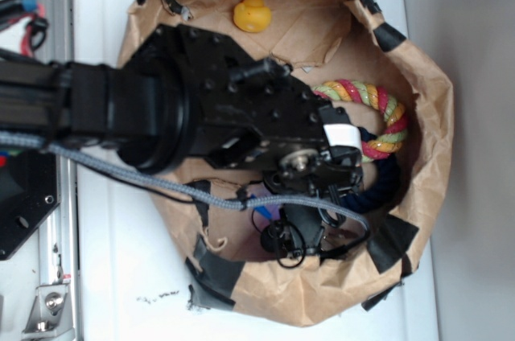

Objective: Grab the silver keys.

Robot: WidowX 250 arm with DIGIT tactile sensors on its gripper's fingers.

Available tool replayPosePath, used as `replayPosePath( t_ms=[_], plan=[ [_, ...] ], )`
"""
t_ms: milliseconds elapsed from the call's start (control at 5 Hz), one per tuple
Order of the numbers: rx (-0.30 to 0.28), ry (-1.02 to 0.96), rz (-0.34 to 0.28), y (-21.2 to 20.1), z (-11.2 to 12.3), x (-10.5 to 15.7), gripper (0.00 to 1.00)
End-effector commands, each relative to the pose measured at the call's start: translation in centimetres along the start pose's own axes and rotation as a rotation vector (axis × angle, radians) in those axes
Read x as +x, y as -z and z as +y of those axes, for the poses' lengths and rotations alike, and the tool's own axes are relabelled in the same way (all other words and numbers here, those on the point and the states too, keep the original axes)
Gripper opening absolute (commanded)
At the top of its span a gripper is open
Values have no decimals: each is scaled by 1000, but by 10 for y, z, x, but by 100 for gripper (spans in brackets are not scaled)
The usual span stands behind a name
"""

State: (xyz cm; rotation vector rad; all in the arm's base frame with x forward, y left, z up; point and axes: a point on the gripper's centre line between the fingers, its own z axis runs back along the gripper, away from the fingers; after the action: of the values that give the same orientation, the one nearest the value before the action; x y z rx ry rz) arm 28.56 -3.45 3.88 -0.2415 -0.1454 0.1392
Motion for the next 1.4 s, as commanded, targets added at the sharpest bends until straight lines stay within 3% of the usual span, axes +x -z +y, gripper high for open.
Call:
replayPosePath(
  t_ms=[0, 400, 600, 800, 1000, 1200],
  plan=[
    [-5, 28, -50, -11, -8, 23, 0],
    [-17, -53, -48, -61, 1, 26, 0],
    [-66, -126, -7, -119, 19, 5, 0],
    [-116, -139, -57, -177, 34, -31, 0],
    [-114, -139, -95, -212, 38, -47, 0],
    [29, -187, -90, -194, 35, -44, 0]
  ],
)
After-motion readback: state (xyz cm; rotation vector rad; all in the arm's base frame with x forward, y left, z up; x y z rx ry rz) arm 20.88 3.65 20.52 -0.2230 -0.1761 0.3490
